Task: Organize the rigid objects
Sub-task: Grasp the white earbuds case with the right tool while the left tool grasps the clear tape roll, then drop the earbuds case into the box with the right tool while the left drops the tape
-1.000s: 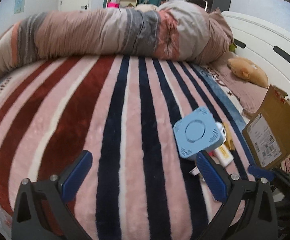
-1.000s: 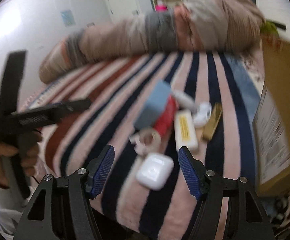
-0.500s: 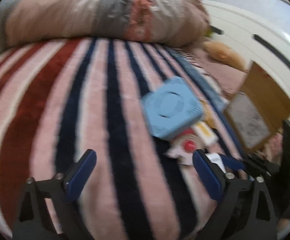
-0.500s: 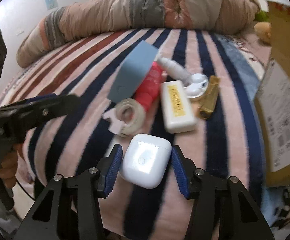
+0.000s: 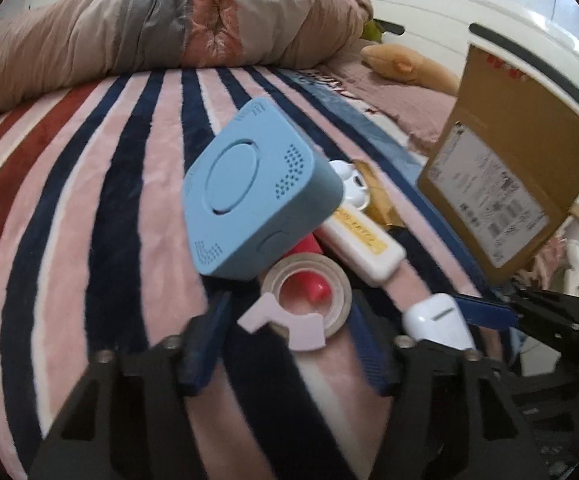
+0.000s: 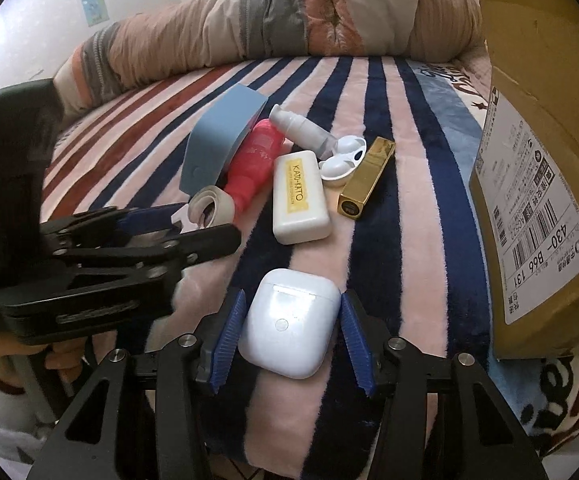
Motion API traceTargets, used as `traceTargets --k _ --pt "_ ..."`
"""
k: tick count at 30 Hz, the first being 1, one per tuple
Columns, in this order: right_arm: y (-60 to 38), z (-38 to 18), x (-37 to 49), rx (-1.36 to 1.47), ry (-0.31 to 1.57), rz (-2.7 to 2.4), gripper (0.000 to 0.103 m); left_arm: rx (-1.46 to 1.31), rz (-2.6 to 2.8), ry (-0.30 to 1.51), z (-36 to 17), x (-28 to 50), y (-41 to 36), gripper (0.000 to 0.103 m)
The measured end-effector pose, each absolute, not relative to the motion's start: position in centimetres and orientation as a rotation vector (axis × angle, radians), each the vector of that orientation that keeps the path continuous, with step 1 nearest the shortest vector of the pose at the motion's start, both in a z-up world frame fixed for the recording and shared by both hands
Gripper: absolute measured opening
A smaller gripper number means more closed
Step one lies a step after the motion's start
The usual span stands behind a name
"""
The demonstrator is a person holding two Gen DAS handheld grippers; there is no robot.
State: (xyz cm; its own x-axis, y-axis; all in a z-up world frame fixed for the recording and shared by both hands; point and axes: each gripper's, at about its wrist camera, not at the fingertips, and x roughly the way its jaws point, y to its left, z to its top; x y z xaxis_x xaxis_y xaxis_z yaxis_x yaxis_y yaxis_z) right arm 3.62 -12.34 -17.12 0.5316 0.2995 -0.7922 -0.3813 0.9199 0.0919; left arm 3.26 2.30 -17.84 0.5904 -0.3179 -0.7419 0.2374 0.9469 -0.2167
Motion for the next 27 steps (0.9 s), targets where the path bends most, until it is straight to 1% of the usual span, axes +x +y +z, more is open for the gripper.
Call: traceTargets --k 1,4,7,8,10,12,13,14,16,20,24,27 --pt "-12.4 -17.1 3.6 -0.094 0.925 0.408 0.045 -0.093 -0.315 0.884 -17.8 3.4 2.2 0.042" --pt "-12.6 -17.1 3.4 -0.095 0.926 0.401 0.045 -0.091 -0.316 0.884 -17.7 3.1 2.4 0.038" --pt "-12.2 -17.0 3.2 -0.102 0.929 0.368 0.046 -0.091 -0.318 0.886 -17.6 2.6 2.7 0.037" --pt "-12.1 -17.0 3.1 -0.100 0.930 0.356 0.047 -0.096 -0.323 0.881 -17.3 2.3 2.9 0.037" --pt "-11.9 -17.2 2.9 -0.098 0.934 0.331 0.056 -0.107 -0.331 0.872 -17.0 1.7 3.1 0.037" --pt "-11.6 -17.5 2.5 -0.097 0.939 0.320 0.056 -0.104 -0.328 0.862 -16.7 1.3 3.3 0.037" --pt "-11.4 -17.5 2.4 -0.102 0.931 0.311 0.052 -0.101 -0.327 0.859 -16.5 1.1 3.4 0.037" --pt "-11.3 -17.6 2.4 -0.111 0.917 0.295 0.044 -0.102 -0.326 0.852 -16.3 0.8 3.6 0.037" --pt "-11.1 -17.5 2.3 -0.113 0.895 0.285 0.043 -0.115 -0.327 0.837 -15.5 0.2 4.1 0.037" --pt "-10.4 -15.9 2.3 -0.130 0.838 0.361 0.043 -0.095 -0.319 0.775 -12.4 -1.3 5.4 0.037" --pt "-10.2 -11.6 2.0 -0.136 0.738 0.498 0.043 -0.014 -0.302 0.690 -7.5 -2.3 6.1 0.037" --pt "-11.3 -7.5 1.9 -0.145 0.649 0.541 0.043 -0.009 -0.362 0.638 -3.3 -1.9 6.0 0.037"
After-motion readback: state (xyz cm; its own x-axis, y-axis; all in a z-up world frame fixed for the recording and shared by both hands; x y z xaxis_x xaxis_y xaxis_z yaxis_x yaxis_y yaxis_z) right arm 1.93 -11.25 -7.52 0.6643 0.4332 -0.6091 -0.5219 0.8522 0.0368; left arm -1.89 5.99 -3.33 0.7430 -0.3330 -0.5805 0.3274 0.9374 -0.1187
